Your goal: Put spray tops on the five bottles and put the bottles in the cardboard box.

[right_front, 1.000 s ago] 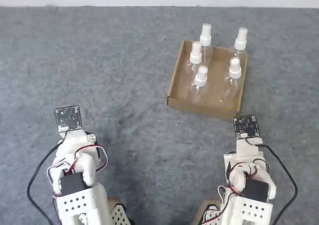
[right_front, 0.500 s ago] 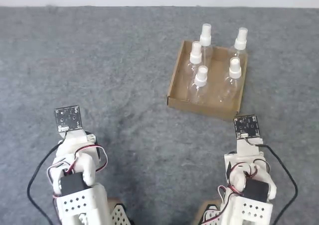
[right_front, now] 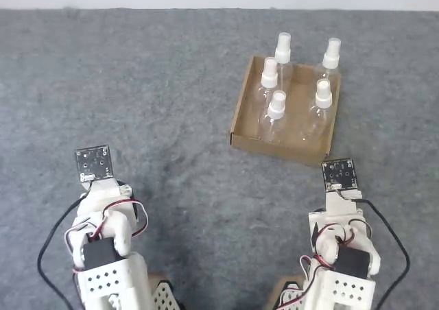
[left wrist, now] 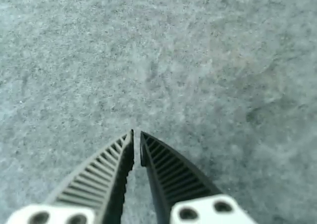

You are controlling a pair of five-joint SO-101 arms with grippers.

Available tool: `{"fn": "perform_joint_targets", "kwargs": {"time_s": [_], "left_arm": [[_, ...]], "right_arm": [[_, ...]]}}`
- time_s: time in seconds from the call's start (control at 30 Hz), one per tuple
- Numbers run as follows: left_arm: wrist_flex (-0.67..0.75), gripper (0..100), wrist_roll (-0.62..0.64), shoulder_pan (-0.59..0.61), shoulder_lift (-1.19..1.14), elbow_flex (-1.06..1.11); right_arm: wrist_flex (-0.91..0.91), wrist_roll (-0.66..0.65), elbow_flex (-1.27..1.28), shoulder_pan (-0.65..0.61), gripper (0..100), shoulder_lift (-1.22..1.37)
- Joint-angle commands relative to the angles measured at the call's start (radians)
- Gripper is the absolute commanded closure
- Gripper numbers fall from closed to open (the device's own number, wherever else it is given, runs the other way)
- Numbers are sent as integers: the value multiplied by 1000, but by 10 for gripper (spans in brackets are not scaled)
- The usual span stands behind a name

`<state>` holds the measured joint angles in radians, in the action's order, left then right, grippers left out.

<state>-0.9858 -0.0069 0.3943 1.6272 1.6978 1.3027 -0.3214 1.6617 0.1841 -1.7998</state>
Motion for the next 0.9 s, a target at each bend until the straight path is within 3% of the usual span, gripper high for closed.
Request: {"fn": "perform_joint_targets", "kwargs": {"time_s": [0.0,0.87], "left_arm": [[-6,987,0,3,18,-5],[-6,987,0,3,18,-5]], "right_arm": [[8,-11,23,12,968,-19],[8,-11,23,13,968,-19]]}}
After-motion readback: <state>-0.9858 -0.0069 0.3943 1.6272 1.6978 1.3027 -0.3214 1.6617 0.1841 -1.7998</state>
